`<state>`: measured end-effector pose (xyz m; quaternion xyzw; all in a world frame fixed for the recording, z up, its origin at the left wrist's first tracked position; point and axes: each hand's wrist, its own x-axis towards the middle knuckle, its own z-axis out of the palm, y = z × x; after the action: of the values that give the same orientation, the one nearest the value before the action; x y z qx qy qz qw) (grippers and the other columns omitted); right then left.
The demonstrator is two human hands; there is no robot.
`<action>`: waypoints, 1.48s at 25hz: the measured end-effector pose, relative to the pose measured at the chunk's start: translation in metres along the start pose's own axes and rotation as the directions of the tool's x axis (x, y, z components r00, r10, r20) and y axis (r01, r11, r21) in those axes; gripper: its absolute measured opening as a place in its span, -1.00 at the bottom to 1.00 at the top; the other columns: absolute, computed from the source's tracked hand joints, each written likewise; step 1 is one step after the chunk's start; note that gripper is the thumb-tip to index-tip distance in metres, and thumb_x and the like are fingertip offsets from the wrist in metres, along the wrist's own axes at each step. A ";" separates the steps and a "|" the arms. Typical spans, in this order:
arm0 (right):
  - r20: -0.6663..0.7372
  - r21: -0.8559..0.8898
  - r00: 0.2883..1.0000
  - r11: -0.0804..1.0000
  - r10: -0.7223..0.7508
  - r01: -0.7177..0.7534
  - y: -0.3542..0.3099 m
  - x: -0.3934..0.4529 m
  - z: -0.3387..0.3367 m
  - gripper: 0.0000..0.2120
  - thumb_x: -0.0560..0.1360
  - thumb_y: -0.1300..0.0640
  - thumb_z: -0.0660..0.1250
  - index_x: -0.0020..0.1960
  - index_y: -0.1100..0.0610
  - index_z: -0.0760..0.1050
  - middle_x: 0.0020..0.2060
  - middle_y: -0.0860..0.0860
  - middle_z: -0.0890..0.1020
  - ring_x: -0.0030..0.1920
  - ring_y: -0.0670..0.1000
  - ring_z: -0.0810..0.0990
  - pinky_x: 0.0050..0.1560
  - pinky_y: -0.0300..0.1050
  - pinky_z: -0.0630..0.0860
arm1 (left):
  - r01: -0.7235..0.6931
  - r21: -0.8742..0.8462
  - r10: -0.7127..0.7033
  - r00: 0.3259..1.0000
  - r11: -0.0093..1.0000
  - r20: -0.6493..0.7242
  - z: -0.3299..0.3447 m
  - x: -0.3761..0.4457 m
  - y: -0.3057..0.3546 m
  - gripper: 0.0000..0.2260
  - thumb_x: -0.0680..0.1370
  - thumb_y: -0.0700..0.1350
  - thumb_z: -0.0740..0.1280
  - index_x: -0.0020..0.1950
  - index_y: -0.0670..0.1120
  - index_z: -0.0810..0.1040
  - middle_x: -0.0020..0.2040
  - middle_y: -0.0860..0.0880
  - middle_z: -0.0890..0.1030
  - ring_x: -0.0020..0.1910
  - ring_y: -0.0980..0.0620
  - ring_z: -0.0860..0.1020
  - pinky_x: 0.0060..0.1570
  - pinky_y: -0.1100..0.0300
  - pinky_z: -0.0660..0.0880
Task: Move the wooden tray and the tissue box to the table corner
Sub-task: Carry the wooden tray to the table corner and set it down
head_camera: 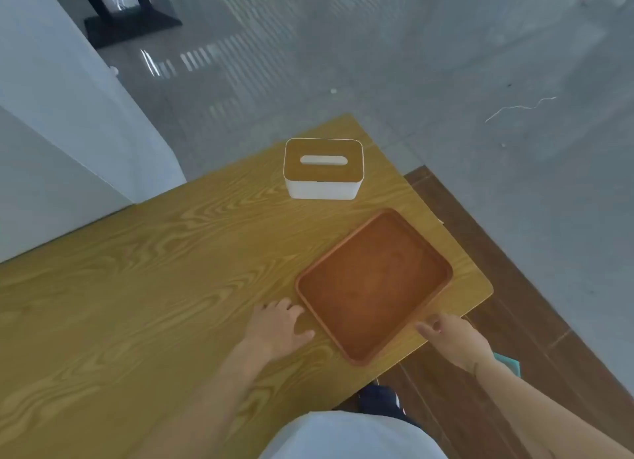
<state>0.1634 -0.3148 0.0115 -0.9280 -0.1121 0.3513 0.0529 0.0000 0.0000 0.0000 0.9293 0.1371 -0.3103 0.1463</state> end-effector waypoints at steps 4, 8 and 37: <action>0.047 0.300 0.996 0.950 0.071 -0.082 0.008 0.022 -0.003 -0.39 0.49 -0.32 0.27 0.32 0.10 0.39 0.11 0.02 0.60 0.01 0.04 0.58 -0.08 -0.02 0.49 | 0.169 -0.285 -0.183 0.983 0.943 -0.024 0.008 0.007 0.019 -0.41 0.50 0.38 0.18 0.33 -0.01 0.47 0.29 -0.04 0.48 0.25 -0.07 0.47 0.20 -0.04 0.44; 0.077 0.476 0.981 0.858 0.177 -0.193 0.005 0.046 -0.006 -0.46 0.45 -0.29 0.35 0.09 0.16 0.42 -0.11 0.04 0.62 -0.18 0.04 0.61 -0.14 0.06 0.62 | 0.338 -0.566 -0.413 0.911 0.752 -0.006 0.009 0.018 0.040 -0.54 0.49 0.28 0.33 0.07 -0.10 0.53 -0.01 0.02 0.52 -0.05 -0.01 0.56 -0.11 0.05 0.51; 0.261 0.839 0.844 0.543 -0.468 0.041 -0.043 -0.001 -0.029 -0.62 0.42 0.19 0.55 0.17 0.14 0.51 -0.13 0.08 0.77 -0.10 0.07 0.75 -0.11 -0.02 0.62 | -0.102 -0.995 -0.878 0.474 0.021 -0.067 0.049 -0.139 0.070 -0.78 0.61 -0.24 0.31 0.20 -0.04 0.38 0.02 -0.12 0.54 -0.15 -0.06 0.63 -0.36 0.10 0.63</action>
<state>0.1749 -0.2740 0.0414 -0.6619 -0.0874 0.5582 0.4926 -0.1090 -0.1049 0.0616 0.5403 0.6344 0.2204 0.5069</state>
